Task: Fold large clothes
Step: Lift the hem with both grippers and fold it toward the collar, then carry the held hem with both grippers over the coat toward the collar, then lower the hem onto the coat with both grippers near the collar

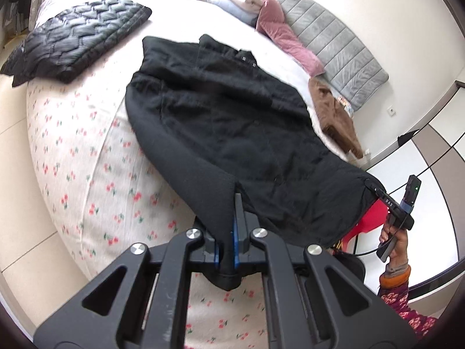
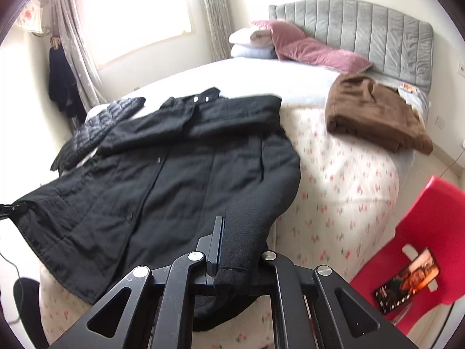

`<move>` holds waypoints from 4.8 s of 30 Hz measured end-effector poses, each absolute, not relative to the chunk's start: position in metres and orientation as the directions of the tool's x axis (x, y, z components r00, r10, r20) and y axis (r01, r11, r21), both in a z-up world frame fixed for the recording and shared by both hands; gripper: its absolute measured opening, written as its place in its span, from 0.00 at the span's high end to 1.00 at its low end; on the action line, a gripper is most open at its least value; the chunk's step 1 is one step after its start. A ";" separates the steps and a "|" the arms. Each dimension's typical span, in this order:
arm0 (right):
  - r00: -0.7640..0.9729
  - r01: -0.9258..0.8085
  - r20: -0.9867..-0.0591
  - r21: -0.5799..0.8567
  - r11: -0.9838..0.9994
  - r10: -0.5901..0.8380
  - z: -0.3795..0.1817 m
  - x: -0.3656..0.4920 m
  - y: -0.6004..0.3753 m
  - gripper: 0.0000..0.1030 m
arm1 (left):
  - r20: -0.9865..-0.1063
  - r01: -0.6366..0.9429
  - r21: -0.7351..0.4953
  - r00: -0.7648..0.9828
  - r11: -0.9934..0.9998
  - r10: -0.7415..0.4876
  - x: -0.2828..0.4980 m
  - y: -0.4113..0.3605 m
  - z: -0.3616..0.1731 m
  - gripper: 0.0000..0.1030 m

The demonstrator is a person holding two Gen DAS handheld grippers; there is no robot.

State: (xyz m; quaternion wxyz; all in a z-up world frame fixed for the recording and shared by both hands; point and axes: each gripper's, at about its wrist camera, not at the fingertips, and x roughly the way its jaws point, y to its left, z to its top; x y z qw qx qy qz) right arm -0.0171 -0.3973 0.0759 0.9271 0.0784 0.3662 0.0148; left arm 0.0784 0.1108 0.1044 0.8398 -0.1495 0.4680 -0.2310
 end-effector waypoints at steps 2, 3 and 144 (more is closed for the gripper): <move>0.749 0.031 -0.657 0.165 0.986 0.086 0.086 -0.004 -0.398 0.92 | -0.701 0.245 -0.472 0.479 0.847 -0.529 0.091 0.110 0.113 0.93; 0.759 0.033 -0.646 0.166 0.986 0.083 0.090 0.002 -0.398 0.92 | -0.692 0.241 -0.476 0.490 0.846 -0.530 0.099 0.111 0.119 0.93; 0.840 0.305 -0.481 0.032 0.952 -0.252 0.118 0.240 -0.420 0.91 | -0.469 -0.030 -0.011 0.883 0.999 0.021 0.304 0.121 0.153 0.92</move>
